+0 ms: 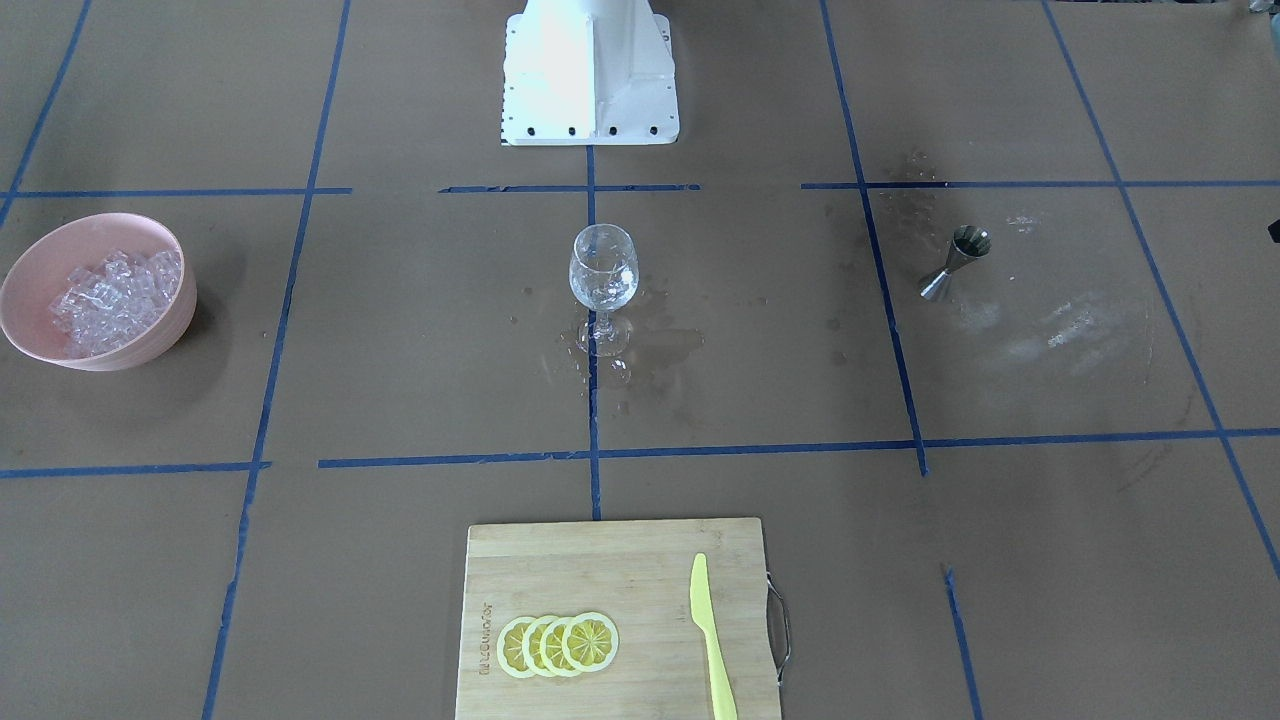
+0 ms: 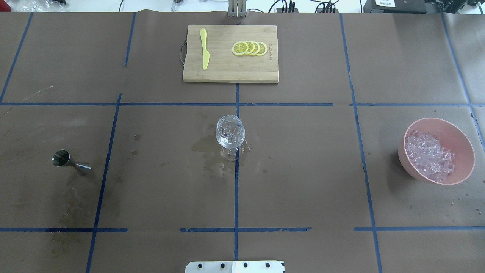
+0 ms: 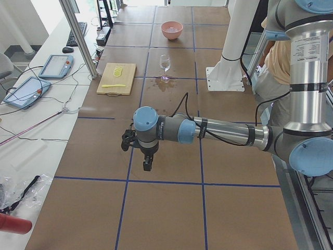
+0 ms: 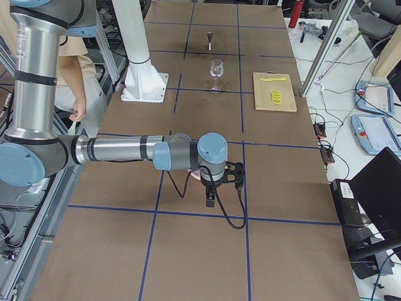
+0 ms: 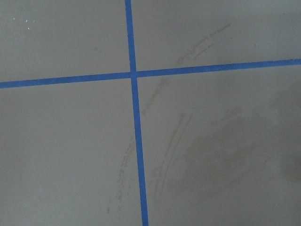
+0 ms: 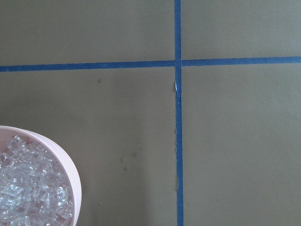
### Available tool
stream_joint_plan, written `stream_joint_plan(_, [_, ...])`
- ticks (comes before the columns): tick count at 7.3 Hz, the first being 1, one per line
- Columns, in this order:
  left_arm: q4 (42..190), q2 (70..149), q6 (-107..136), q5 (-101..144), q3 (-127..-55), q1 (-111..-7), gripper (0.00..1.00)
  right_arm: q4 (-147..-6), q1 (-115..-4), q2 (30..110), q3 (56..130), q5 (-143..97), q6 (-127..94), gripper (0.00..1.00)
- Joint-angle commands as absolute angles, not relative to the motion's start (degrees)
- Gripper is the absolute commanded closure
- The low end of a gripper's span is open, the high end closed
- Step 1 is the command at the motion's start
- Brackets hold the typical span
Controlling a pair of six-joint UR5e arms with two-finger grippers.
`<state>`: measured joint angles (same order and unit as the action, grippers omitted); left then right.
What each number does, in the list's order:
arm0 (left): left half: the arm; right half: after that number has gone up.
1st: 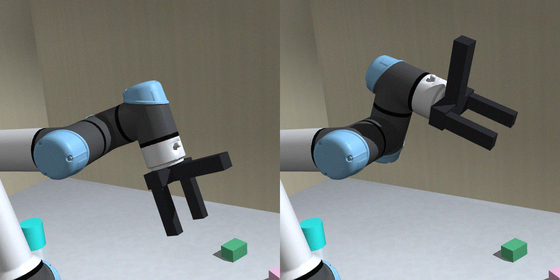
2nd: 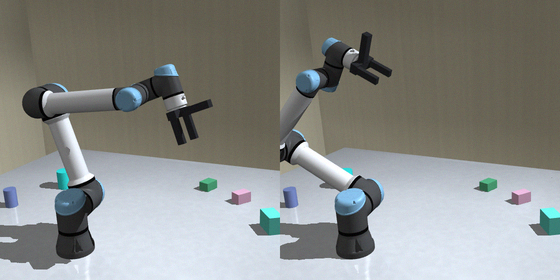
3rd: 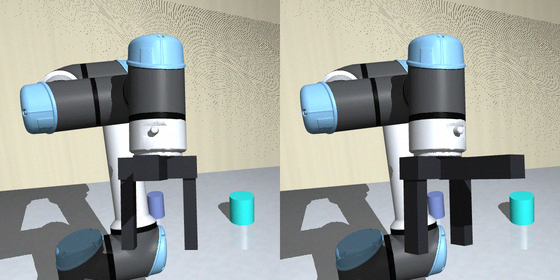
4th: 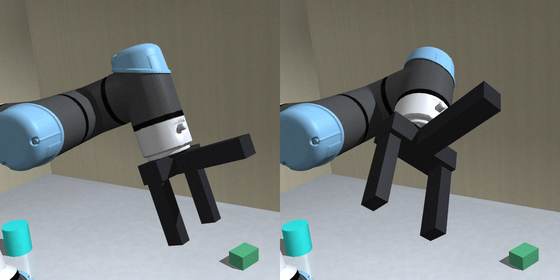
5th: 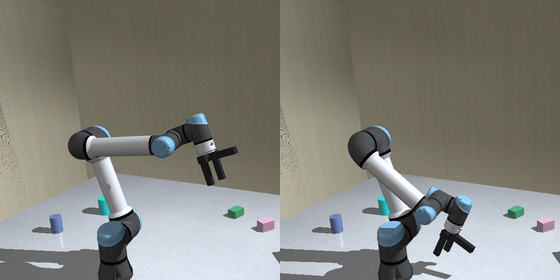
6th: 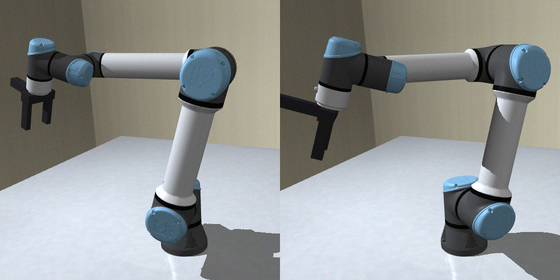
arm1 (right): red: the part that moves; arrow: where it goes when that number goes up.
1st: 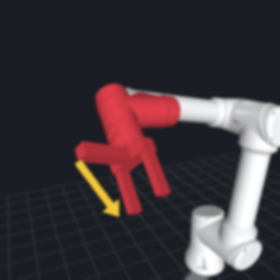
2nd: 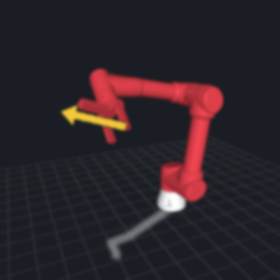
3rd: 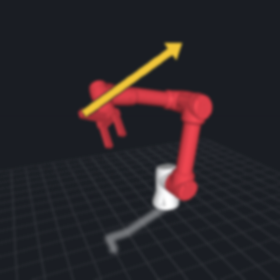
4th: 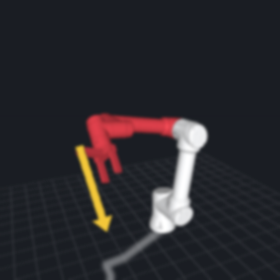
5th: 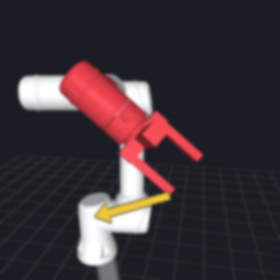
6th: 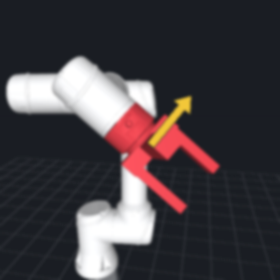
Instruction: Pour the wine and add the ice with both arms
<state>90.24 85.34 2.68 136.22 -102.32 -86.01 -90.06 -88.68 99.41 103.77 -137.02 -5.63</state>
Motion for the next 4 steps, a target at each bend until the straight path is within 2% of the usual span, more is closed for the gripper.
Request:
stream_joint_plan(1, [93.7, 85.7, 2.6, 136.1, -100.8, -86.0, 0.00, -90.0, -88.7, 99.1, 103.9, -137.0, -5.6, 0.00])
stream_joint_plan(4, [94.4, 85.8, 2.6, 136.1, -104.4, -86.3, 0.00, -90.0, -88.6, 98.5, 104.0, -137.0, -5.7, 0.00])
